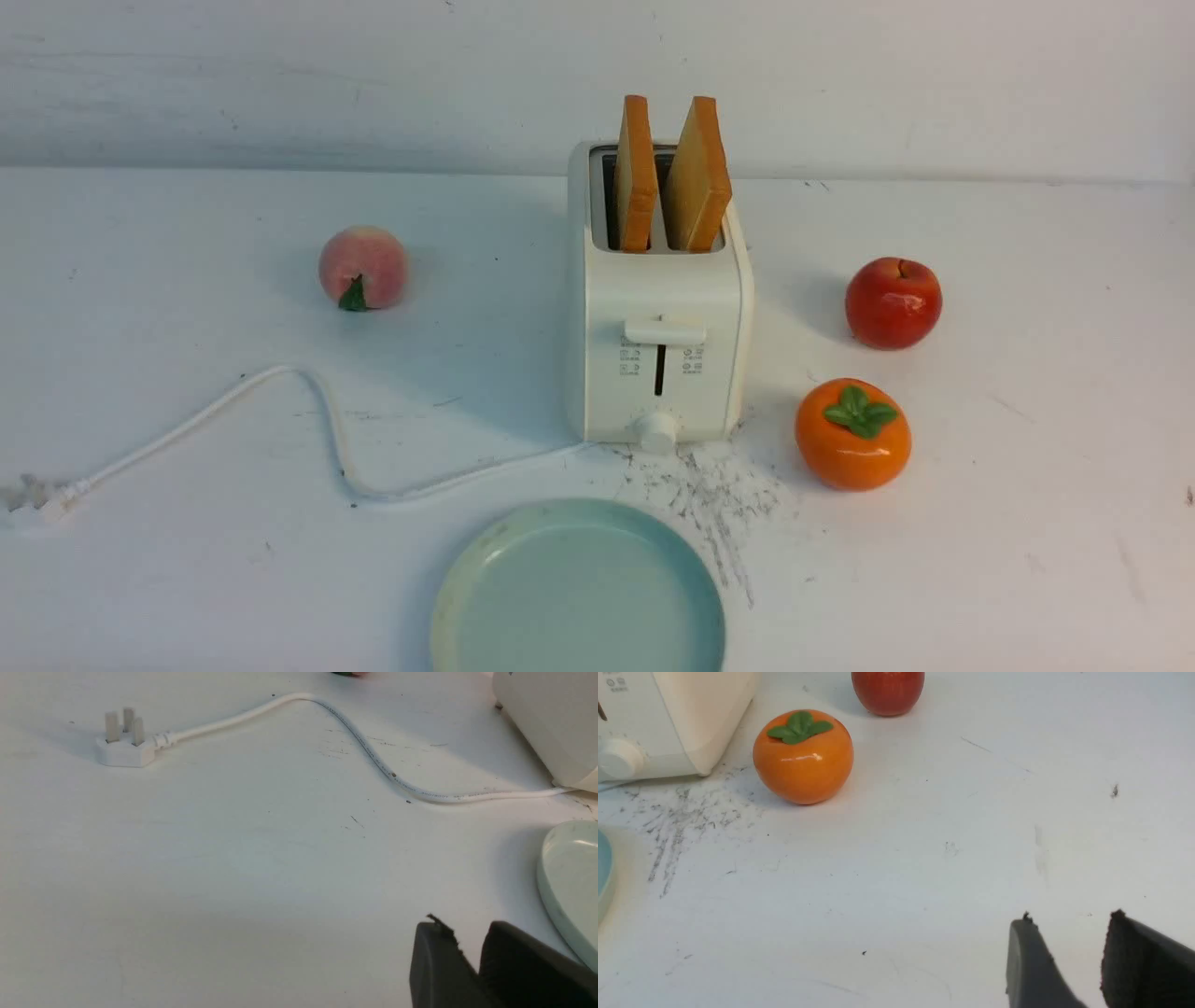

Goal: Take toasted bread from bread machine on white table place on plate.
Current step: 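Reach for a toast slice standing in the toaster with the left gripper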

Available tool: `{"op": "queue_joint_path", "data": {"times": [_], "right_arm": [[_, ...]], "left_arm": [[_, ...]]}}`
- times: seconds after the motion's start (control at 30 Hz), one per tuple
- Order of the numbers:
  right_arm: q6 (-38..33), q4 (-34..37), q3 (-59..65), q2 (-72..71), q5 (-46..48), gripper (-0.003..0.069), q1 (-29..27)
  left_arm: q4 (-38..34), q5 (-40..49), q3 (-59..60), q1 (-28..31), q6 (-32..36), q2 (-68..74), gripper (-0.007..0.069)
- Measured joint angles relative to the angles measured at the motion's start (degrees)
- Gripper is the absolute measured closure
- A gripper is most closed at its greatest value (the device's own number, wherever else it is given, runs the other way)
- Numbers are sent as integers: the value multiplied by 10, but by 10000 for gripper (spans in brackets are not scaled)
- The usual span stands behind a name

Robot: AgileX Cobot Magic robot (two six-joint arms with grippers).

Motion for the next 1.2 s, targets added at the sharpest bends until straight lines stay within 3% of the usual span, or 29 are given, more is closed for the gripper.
{"op": "queue_joint_path", "data": {"times": [0.73,0.9,1.07,1.2], "right_arm": [[-1,0,0,0,0,419,0],[-1,0,0,0,0,419,0],[9,19,0,0,-8,419,0],[80,152,6,0,-54,419,0]], "left_arm": [[19,-5,0,0,2,0,475],[1,-62,0,0,-14,0,470],[-77,-176,0,0,-51,0,463],[-155,-274,0,0,-94,0,463]]}}
